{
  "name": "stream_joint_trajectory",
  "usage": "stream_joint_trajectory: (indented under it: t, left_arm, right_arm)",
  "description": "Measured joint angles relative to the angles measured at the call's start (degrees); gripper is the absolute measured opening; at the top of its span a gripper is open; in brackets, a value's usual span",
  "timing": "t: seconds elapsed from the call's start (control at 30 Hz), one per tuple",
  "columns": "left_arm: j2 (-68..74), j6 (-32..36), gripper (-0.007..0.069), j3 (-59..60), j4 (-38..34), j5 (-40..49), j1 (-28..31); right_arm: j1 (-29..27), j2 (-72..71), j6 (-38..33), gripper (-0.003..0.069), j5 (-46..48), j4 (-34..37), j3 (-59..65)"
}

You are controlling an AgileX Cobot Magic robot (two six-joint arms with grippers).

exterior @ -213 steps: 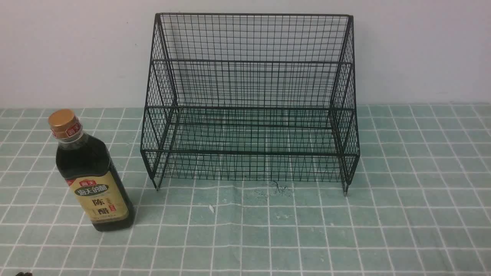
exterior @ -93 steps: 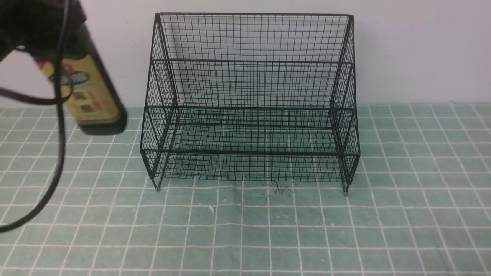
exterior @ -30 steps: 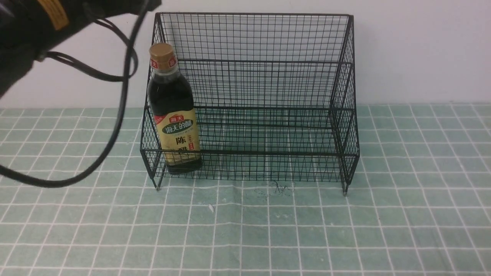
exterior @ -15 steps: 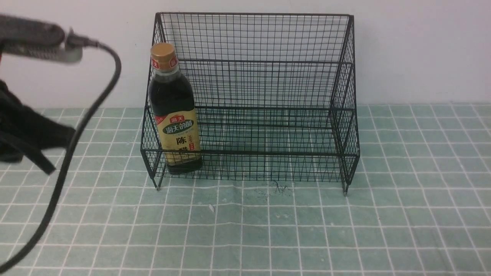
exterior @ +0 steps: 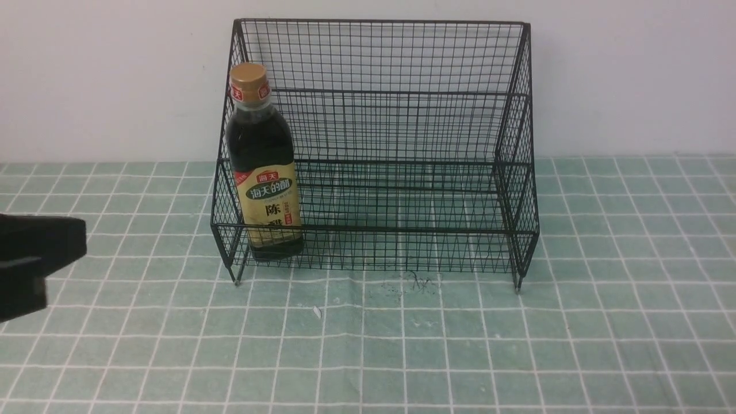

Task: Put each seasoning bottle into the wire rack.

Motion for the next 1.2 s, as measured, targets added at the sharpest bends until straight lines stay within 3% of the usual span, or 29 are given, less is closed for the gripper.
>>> stream_joint_trajectory:
  t: [0.23, 0.4, 0.53, 0.7, 0.93, 1.2]
  left_arm:
    - [-5.88, 1.89, -0.0006, 0.04, -0.15, 0.05, 0.00]
    - [-9.77, 8.23, -0.0006, 0.04, 0.02, -0.86, 0.00]
    - [-12.47, 13.57, -0.0006, 2.11, 1.51, -6.66, 0.22]
    - [-18.47, 15.91, -0.0006, 11.21, 1.55, -14.66, 5.39]
    - [-31.24, 16.14, -0.0006, 37.75, 1.24, -27.37, 17.19]
    - [-39.04, 16.40, -0.0006, 55.11, 4.88, -29.85, 18.10]
  right_arm:
    - [0.00, 0.00, 0.00, -0.0015, 0.00, 0.00, 0.00]
    - [0.00, 0.00, 0.00, -0.0015, 0.00, 0.00, 0.00]
    - [0.00, 0.00, 0.00, -0.0015, 0.00, 0.00, 0.00]
    - [0.00, 0.00, 0.00, -0.0015, 0.00, 0.00, 0.00]
    - [0.00, 0.00, 0.00, -0.0015, 0.00, 0.00, 0.00]
    - [0.00, 0.00, 0.00, -0.0015, 0.00, 0.00, 0.00]
